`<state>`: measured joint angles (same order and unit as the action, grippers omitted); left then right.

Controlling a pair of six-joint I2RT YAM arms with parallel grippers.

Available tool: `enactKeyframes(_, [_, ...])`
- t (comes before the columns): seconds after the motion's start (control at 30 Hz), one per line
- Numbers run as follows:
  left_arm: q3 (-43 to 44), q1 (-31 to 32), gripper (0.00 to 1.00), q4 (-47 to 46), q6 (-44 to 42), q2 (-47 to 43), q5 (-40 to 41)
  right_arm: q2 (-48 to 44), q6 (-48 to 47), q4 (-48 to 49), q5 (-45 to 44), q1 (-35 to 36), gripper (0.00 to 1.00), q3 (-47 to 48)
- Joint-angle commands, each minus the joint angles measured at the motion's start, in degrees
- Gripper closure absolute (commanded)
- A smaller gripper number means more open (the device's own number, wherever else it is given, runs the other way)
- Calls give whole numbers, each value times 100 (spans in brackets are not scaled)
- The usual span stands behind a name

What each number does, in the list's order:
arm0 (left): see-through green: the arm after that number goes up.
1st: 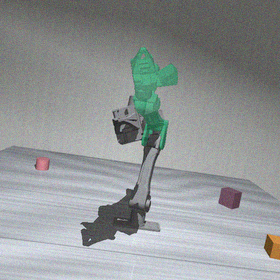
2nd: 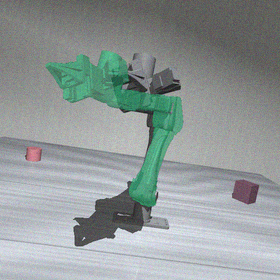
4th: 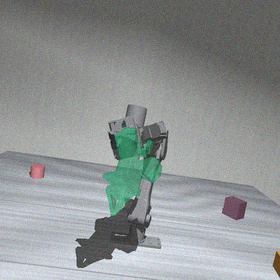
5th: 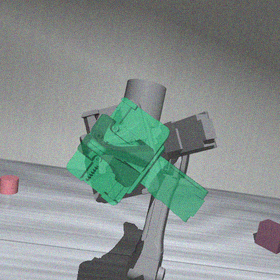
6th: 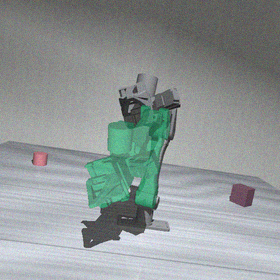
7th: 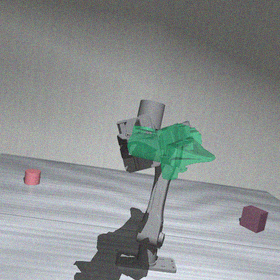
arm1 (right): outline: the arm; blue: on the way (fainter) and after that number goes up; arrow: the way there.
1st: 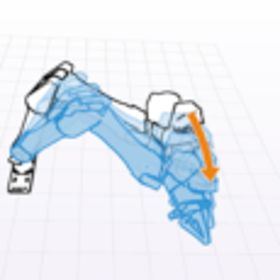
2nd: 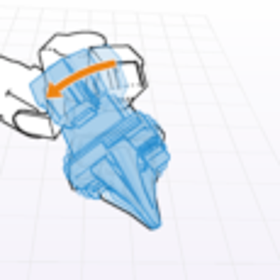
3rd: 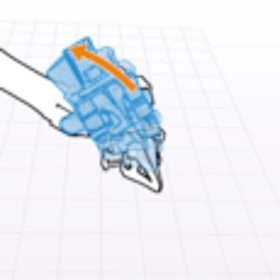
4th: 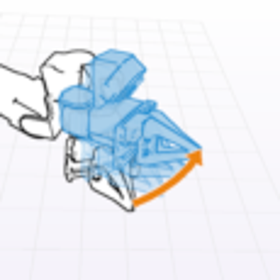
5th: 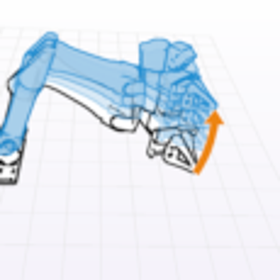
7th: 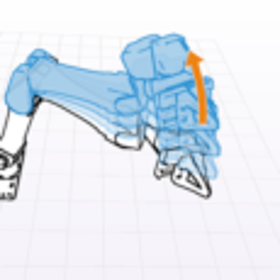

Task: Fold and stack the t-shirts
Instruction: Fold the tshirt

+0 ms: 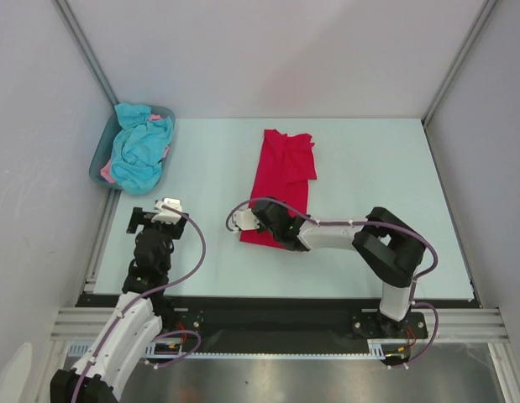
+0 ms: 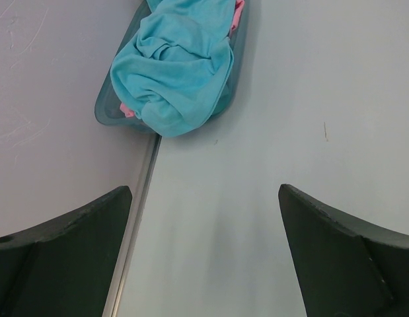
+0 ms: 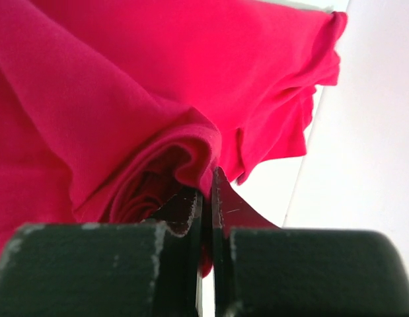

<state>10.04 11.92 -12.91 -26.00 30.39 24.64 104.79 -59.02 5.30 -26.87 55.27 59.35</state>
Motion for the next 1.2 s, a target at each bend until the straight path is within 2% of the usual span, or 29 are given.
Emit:
enactKeyframes(0.0, [-55, -58, 0, -265, -37, 37, -91, 155, -223, 524, 77, -139, 100, 393])
enactKeyframes(0.33, [-81, -59, 0, -291, -46, 54, -83, 586, -276, 806, 139, -420, 100, 630])
enactKeyframes(1.17, [-90, -59, 0, -274, -46, 28, -65, 981, -373, 1262, -37, -780, 100, 762])
